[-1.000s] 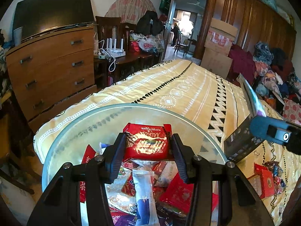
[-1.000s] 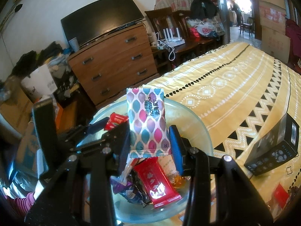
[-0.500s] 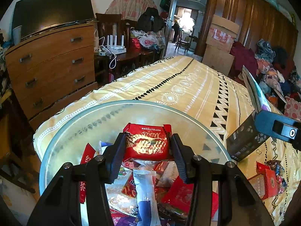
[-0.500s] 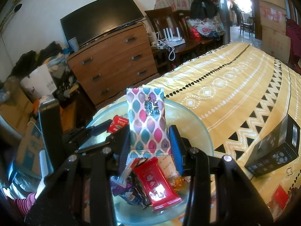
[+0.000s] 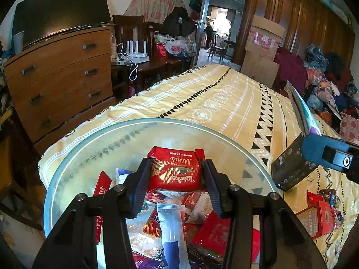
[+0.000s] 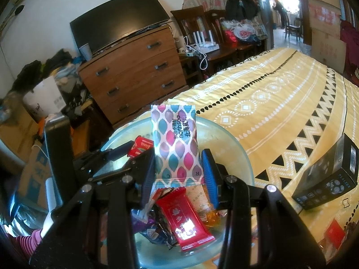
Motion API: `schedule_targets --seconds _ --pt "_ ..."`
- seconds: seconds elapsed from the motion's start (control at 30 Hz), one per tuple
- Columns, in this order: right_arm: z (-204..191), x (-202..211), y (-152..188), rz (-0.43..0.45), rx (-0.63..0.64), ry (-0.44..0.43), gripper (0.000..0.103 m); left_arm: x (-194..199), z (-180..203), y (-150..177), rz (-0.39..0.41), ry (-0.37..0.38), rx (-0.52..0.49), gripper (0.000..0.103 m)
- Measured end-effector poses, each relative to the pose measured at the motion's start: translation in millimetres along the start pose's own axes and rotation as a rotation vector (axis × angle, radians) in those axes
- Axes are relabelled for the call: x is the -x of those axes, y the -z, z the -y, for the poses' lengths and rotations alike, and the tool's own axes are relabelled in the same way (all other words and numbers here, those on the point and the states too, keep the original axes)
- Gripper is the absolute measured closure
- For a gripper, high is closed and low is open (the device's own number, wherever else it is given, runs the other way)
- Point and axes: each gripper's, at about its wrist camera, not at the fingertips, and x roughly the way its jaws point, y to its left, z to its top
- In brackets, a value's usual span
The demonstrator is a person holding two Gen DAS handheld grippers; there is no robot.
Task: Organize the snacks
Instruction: 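Open the left tool to drop the Loacker pack while the right tool lowers the patterned packet into the bowl, then move both tools back toward the snack pile on the bed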
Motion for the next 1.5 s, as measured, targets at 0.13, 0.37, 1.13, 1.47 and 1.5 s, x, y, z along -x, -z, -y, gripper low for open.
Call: schedule_targets --seconds 0.13,0.37,1.13,1.47,1.5 --pt "0 0 0 -0.002 0.001 0.0 0.062 -1 1 0 -0.002 0.0 0.001 0.055" --pt "2 -2 2 -0.003 -0.001 0.001 0.062 -4 2 0 -0.017 0.008 0.003 0.068" --pt "-8 80 121 0.122 0.023 0.06 0.044 69 36 20 0.152 0.111 -0.065 0.028" --pt "166 214 321 0.137 -0.476 0.352 0.053 145 220 113 0.114 0.589 -0.382 0.028" --pt "198 236 345 0.148 -0.557 0.397 0.056 146 241 127 0.095 0.632 -0.425 0.028"
